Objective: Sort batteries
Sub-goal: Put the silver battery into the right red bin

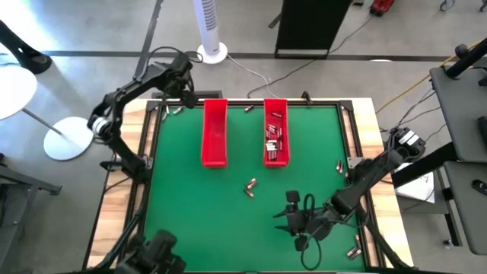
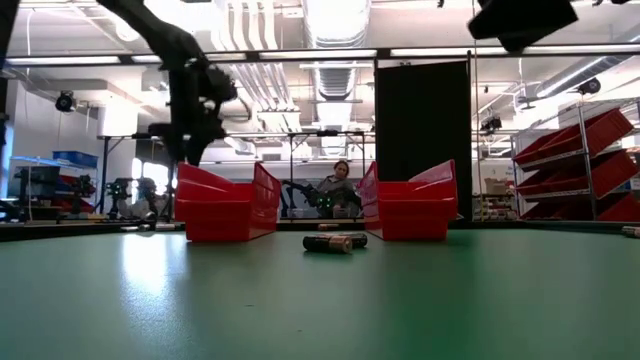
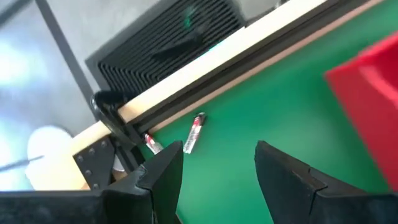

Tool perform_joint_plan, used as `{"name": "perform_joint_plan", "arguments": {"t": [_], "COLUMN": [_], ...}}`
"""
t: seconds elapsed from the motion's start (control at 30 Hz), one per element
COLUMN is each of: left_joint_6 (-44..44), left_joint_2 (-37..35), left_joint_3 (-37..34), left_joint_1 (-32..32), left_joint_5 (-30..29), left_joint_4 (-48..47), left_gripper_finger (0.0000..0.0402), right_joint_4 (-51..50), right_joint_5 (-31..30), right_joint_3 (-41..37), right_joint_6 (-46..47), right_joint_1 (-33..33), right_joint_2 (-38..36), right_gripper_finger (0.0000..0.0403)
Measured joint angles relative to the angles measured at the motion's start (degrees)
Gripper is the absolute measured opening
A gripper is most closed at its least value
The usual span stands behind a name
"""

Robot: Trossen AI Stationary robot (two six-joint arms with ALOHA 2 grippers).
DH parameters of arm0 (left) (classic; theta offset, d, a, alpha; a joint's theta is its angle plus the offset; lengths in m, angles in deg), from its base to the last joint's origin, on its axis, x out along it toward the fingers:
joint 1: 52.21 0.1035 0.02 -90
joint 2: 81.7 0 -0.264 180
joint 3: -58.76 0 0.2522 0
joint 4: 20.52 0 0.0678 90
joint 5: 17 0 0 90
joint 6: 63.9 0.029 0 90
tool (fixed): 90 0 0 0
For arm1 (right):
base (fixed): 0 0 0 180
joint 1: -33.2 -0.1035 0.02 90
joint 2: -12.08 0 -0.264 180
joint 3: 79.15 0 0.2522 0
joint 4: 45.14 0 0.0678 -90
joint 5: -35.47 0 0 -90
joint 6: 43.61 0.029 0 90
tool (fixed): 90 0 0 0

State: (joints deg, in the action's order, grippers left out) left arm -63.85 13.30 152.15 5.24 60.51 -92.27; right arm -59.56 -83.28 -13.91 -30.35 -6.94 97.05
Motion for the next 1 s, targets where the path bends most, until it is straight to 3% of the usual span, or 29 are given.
{"name": "perform_joint_plan", "arguments": {"t": [0.6,1.0], "left_joint_6": [-2.4,-3.6], "left_joint_2": [7.9,12.8], "left_joint_3": [-10.6,-11.5], "left_joint_1": [4.5,6.3], "left_joint_5": [1.7,2.2], "left_joint_4": [11.7,14.3], "left_gripper_finger": [0.0180,0.0180], "right_joint_4": [-5.0,-5.1], "right_joint_5": [0.0,0.1], "right_joint_3": [-0.1,-0.1], "right_joint_6": [2.8,2.6], "right_joint_1": [-0.1,-0.1], "right_joint_2": [-0.1,-0.1], "right_gripper_finger": [0.0121,0.0139]}}
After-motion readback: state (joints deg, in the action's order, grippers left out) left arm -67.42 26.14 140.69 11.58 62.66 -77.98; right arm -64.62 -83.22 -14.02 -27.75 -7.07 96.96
